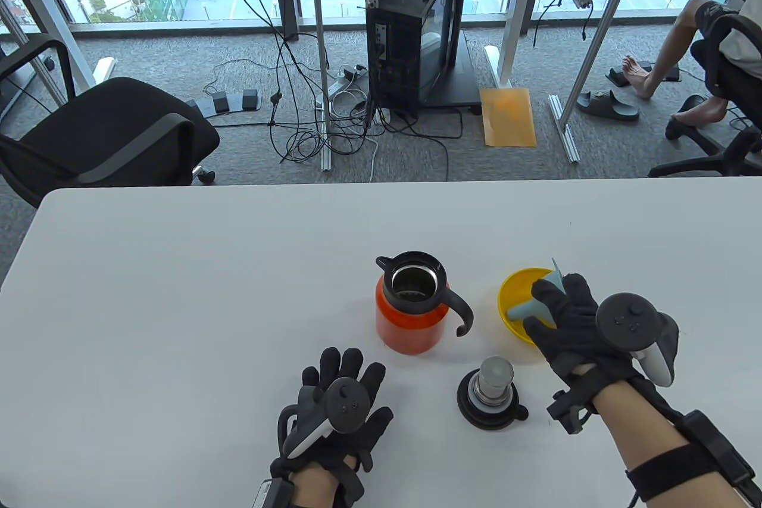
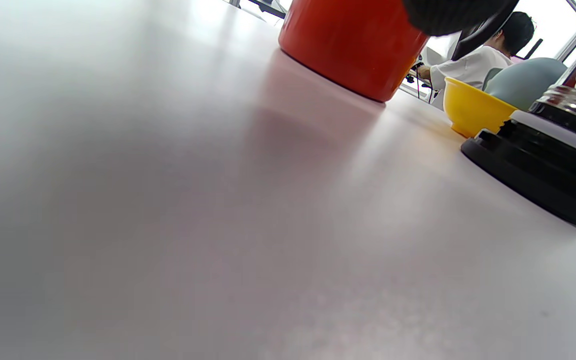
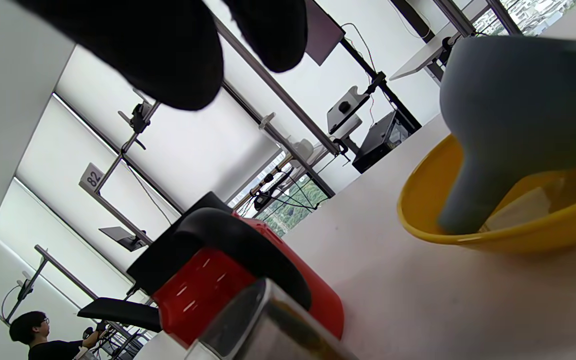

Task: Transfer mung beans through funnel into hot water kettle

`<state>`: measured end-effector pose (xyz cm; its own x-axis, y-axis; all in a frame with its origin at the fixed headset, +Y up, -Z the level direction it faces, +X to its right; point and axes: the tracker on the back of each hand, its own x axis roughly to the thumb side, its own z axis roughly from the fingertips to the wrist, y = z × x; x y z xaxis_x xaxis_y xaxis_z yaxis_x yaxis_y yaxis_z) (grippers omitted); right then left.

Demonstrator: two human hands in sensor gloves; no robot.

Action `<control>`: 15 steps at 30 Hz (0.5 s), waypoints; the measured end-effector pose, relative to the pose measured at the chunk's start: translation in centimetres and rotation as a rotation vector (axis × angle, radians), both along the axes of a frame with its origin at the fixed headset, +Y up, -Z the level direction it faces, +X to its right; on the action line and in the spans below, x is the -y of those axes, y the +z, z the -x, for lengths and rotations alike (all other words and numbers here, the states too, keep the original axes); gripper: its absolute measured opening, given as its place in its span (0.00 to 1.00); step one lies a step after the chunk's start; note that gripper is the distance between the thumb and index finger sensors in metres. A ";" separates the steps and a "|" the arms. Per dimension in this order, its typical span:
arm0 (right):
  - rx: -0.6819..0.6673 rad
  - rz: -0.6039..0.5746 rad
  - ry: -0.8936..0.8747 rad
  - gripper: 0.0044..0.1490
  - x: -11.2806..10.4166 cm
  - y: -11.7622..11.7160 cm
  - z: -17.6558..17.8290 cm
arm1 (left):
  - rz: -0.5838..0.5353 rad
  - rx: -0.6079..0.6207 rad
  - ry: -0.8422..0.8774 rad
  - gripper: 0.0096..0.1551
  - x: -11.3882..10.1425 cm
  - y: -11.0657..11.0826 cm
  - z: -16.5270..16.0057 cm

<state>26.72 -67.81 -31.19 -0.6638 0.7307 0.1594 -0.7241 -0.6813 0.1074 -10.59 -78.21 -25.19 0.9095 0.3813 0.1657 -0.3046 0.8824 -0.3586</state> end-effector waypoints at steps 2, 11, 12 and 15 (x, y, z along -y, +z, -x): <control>-0.040 0.016 -0.005 0.48 0.5 0.3 0.6 | -0.002 -0.009 0.007 0.46 0.0 0.0 0.2; -0.178 0.101 0.004 0.48 3.1 1.5 3.4 | 0.001 -0.006 0.010 0.46 0.0 0.0 0.1; -0.189 0.106 0.009 0.48 3.3 1.6 3.6 | 0.001 -0.005 0.010 0.46 0.0 -0.1 0.1; -0.259 0.141 -0.002 0.47 4.3 2.0 4.4 | 0.001 0.001 0.012 0.46 0.1 0.0 0.0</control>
<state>22.32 -72.06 -29.22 -0.6126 0.7591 0.2200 -0.6617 -0.6449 0.3825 -10.60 -78.26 -25.22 0.9047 0.3921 0.1664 -0.3146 0.8785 -0.3595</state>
